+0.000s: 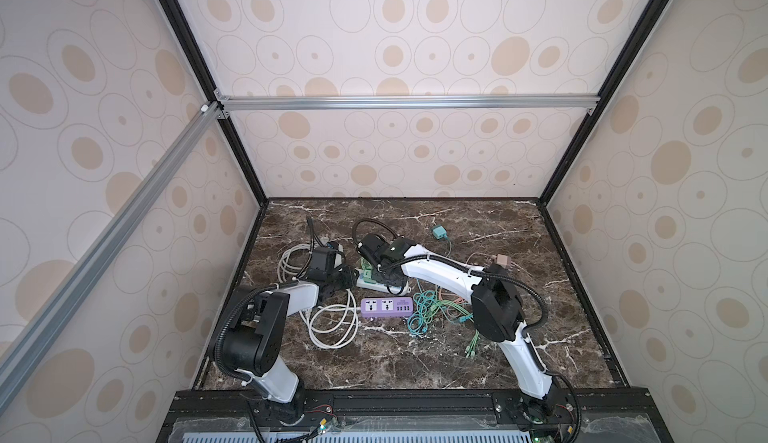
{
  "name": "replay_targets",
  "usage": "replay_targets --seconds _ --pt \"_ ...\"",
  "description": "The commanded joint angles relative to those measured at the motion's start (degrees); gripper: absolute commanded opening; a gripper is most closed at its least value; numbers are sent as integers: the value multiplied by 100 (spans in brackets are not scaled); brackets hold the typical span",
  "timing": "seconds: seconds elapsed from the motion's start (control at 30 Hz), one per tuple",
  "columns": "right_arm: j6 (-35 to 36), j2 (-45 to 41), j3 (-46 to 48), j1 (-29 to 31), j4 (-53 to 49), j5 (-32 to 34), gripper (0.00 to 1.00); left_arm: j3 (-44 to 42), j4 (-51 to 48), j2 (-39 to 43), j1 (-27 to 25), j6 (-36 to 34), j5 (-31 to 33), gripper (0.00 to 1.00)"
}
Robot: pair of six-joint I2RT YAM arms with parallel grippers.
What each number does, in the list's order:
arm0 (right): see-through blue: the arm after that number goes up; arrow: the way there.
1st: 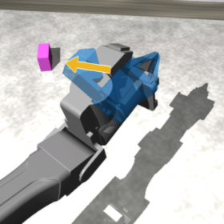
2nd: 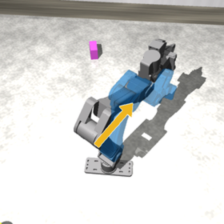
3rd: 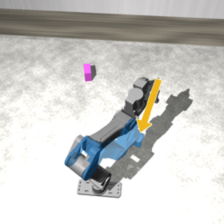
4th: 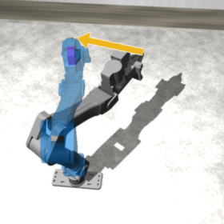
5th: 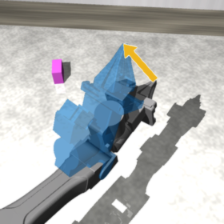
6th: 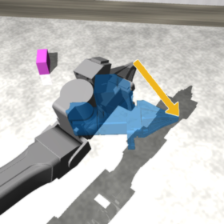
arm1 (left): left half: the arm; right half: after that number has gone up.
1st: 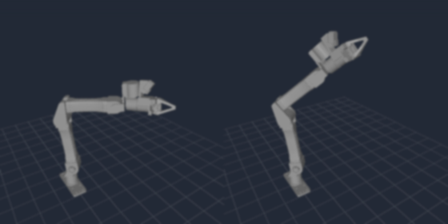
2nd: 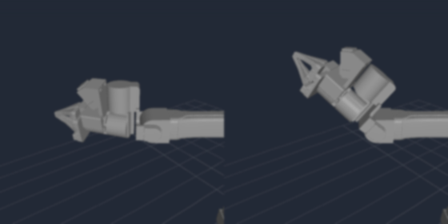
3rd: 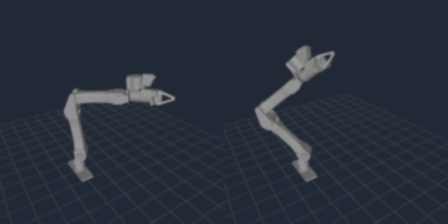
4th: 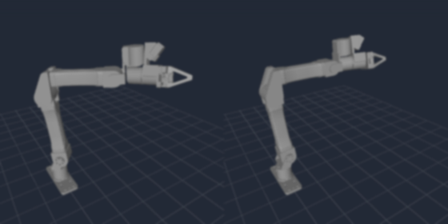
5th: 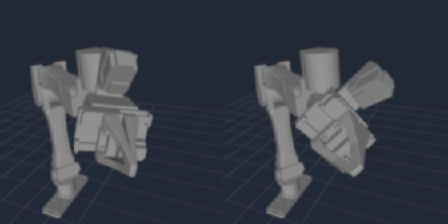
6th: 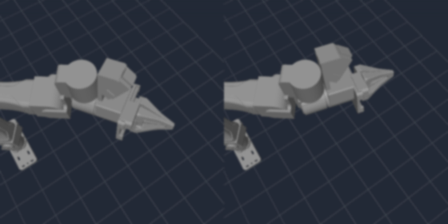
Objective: Insert the plug
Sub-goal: 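Press the charger prongs down into the socket with the right gripper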
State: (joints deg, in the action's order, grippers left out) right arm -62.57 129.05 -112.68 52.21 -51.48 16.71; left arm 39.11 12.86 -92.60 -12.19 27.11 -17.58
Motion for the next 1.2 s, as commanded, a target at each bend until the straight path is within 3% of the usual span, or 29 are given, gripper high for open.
replay_targets --seconds 0.0,0.67,1.17 --pt "-72 316 -88 0 -290 -12 0 -26 107 31 57 -35 -25 44" --pt "164 925 -436 -43 -599 -62 0 -38 196 -4 76 22 -120 44" --pt "208 1006 -87 -40 -478 -203 0 -88 207 -5 102 22 -105 44"
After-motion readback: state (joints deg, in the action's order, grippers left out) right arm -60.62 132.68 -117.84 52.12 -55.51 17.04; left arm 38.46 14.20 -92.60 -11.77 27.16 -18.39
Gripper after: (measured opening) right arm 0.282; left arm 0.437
